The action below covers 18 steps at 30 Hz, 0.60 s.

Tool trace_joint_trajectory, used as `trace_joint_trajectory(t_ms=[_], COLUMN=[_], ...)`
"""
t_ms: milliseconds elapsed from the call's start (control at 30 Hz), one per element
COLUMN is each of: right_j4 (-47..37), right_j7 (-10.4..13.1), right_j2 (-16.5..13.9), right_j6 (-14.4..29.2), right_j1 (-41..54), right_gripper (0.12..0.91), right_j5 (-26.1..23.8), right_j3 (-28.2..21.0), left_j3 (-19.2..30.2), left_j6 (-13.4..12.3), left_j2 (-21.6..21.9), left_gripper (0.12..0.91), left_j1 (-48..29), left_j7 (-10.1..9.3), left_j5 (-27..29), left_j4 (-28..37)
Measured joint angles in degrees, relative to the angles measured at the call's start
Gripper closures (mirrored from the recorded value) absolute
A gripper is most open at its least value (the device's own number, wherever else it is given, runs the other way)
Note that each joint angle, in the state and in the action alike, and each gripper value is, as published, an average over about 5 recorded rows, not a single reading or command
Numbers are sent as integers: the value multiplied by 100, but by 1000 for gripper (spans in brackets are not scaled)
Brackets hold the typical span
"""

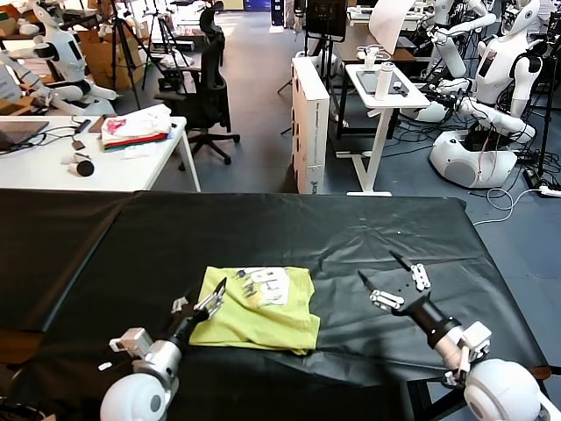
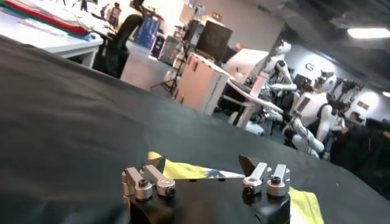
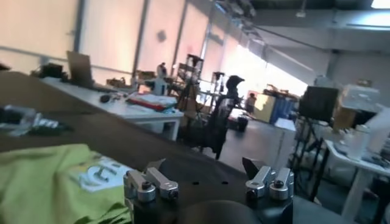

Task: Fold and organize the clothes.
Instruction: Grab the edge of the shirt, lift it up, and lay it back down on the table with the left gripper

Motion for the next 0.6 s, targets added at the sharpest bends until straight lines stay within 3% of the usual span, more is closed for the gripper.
trace_joint_trajectory(t_ms=[300, 600], right_j4=[44, 47], right_j7=[-5, -12], right_j2=[27, 34], right_j6=[-28, -42], right_j1=[-41, 17], right_gripper=[118, 118], right_j5=[14, 14], right_j3=[56, 52], left_j3=[-38, -56], left_j6=[-244, -239], left_j2=[-32, -90], left_gripper=[123, 123], left_j1=[62, 63], left_j7=[18, -10], left_j5=[-159, -405], left_j4=[301, 352])
